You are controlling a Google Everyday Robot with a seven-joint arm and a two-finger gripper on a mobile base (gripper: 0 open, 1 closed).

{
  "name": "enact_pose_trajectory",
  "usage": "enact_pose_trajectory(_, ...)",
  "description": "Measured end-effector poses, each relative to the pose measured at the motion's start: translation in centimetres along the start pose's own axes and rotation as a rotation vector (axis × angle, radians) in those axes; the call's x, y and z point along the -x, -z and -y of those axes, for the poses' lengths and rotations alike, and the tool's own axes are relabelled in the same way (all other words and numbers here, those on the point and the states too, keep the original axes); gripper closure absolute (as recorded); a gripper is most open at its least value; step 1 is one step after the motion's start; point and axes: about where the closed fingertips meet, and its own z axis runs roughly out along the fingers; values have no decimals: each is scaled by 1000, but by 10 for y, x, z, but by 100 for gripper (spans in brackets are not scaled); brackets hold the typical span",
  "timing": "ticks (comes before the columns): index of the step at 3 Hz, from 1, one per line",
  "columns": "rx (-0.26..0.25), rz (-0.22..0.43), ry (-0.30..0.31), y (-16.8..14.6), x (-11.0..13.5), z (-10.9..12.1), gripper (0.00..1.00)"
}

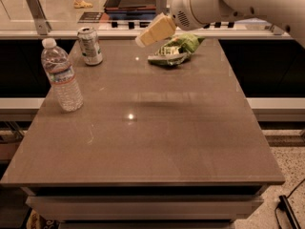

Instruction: Knock 7up can over

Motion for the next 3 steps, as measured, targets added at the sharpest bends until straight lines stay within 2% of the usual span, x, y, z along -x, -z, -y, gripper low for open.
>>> enact_pose_trajectory(1,-3,72,-37,-28,14,-7,0)
enact_pose_trajectory(2,15,159,-73,-58,33,-18,0)
enact_pose_trajectory(3,48,197,-91,-82,44,-30,0)
